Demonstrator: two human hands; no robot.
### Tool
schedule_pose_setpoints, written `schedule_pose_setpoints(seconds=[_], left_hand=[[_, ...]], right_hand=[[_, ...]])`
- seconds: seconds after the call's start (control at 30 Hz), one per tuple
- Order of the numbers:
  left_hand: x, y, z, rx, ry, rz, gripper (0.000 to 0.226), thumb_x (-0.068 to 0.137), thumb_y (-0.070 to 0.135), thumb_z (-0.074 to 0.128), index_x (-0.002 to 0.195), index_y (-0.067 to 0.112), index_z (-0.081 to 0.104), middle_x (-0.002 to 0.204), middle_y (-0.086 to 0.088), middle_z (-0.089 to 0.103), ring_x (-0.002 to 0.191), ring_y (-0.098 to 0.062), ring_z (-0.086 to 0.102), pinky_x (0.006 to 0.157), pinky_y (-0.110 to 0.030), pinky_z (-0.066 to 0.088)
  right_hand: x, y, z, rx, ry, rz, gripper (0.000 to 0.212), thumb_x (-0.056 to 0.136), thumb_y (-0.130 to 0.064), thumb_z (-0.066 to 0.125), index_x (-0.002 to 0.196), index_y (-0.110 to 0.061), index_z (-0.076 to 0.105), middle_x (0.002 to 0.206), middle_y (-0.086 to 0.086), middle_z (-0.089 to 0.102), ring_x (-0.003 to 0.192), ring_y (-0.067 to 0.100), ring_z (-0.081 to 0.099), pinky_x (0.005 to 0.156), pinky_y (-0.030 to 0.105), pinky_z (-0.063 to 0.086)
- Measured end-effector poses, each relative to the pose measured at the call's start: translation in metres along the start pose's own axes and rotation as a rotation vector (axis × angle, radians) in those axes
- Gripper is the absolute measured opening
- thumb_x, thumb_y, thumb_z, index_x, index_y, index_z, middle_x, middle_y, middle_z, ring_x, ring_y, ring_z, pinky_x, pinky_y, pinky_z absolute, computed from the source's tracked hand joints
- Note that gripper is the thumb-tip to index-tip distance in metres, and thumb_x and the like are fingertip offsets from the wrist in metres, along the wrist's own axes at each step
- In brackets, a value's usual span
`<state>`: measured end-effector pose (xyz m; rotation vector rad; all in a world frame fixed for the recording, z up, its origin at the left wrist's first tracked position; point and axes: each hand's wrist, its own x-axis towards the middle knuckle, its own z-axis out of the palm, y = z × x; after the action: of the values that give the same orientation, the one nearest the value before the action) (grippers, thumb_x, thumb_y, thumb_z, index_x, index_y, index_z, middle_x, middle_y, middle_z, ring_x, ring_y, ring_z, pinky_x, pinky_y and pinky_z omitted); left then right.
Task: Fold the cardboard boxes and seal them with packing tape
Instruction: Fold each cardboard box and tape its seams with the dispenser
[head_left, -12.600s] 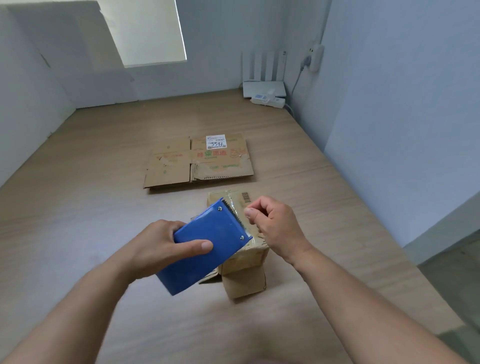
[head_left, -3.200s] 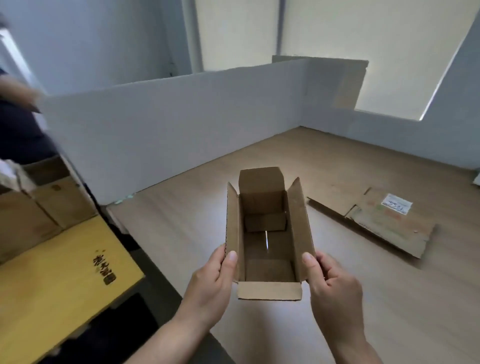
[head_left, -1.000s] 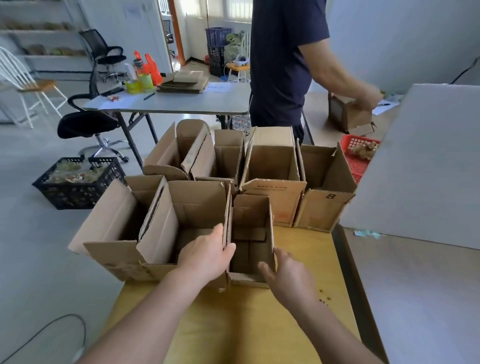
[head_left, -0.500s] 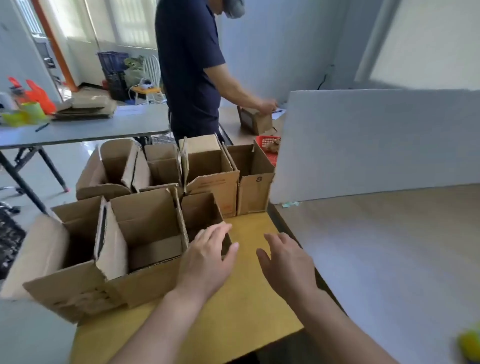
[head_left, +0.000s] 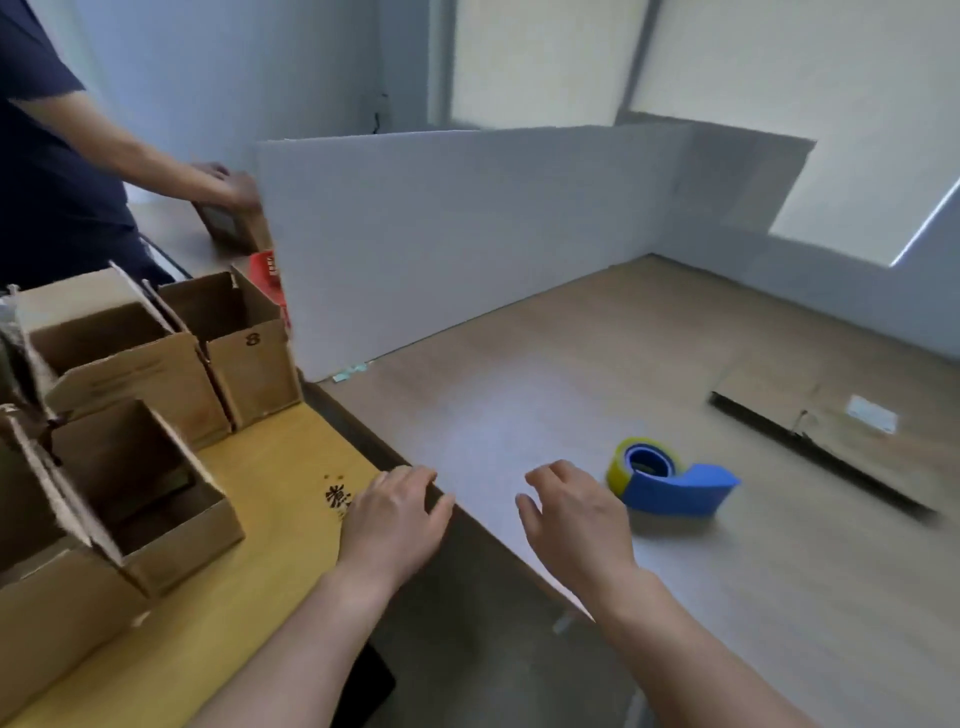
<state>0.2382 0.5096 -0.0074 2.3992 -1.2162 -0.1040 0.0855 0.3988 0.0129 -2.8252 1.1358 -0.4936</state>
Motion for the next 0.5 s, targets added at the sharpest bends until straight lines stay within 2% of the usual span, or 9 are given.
schedule_pose_setpoints(seconds=[0.07,0.13,0.17,0.2,0.27,0.4,0.5], left_hand=[[0.006,0.033,0.011,0.001,-0.017,0.055,0.045,0.096,0.048,0.044,0.132,0.024,0.052,0.131,0.006,0.057,0.121,-0.014,0.05,0.096,-0.03,0.041],[0.011,0.07,0.024,-0.01,-0.043,0.117,0.046,0.096,0.048,0.044,0.134,0.023,0.051,0.132,0.006,0.057,0.121,-0.014,0.051,0.097,-0.03,0.042],[0.012,0.089,0.031,-0.014,-0.053,0.152,0.046,0.096,0.048,0.044,0.134,0.023,0.05,0.133,0.006,0.056,0.121,-0.013,0.052,0.097,-0.03,0.043],[0.014,0.108,0.037,-0.014,-0.062,0.187,0.047,0.096,0.049,0.045,0.135,0.023,0.05,0.133,0.006,0.057,0.121,-0.013,0.053,0.097,-0.03,0.045],[0.02,0.148,0.052,-0.005,-0.083,0.258,0.047,0.096,0.049,0.045,0.135,0.024,0.049,0.13,0.006,0.058,0.117,-0.013,0.055,0.094,-0.029,0.047],[0.031,0.224,0.082,0.039,-0.125,0.329,0.039,0.094,0.048,0.047,0.126,0.026,0.054,0.118,0.007,0.063,0.108,-0.015,0.057,0.085,-0.03,0.046],[0.039,0.275,0.108,0.084,-0.149,0.374,0.034,0.094,0.045,0.047,0.122,0.028,0.055,0.118,0.008,0.062,0.106,-0.016,0.057,0.076,-0.028,0.041]], right_hand=[[-0.009,0.029,-0.013,-0.026,0.014,0.036,0.031,0.096,-0.034,0.041,0.113,-0.019,0.062,0.112,-0.001,0.062,0.099,0.023,0.059,0.078,0.033,0.044],[-0.021,0.059,-0.03,-0.047,0.027,0.072,0.022,0.091,-0.03,0.053,0.1,-0.015,0.067,0.096,0.002,0.066,0.085,0.024,0.063,0.068,0.033,0.047],[-0.027,0.075,-0.038,-0.066,0.049,0.095,0.015,0.083,-0.027,0.065,0.086,-0.013,0.068,0.081,0.003,0.066,0.07,0.024,0.064,0.057,0.03,0.046],[-0.034,0.091,-0.045,-0.098,0.081,0.108,0.016,0.07,-0.025,0.077,0.07,-0.013,0.066,0.066,0.001,0.063,0.054,0.021,0.06,0.046,0.025,0.041],[-0.045,0.124,-0.059,-0.156,0.117,0.176,0.029,0.052,-0.024,0.086,0.055,-0.016,0.059,0.051,-0.003,0.055,0.039,0.017,0.051,0.038,0.019,0.031],[-0.065,0.197,-0.069,-0.148,0.155,0.267,0.027,0.049,-0.022,0.089,0.058,-0.017,0.064,0.052,-0.003,0.057,0.04,0.018,0.053,0.039,0.018,0.036],[-0.078,0.254,-0.071,-0.145,0.143,0.339,0.022,0.054,-0.022,0.086,0.066,-0.016,0.069,0.06,-0.001,0.062,0.047,0.02,0.058,0.043,0.019,0.04]])
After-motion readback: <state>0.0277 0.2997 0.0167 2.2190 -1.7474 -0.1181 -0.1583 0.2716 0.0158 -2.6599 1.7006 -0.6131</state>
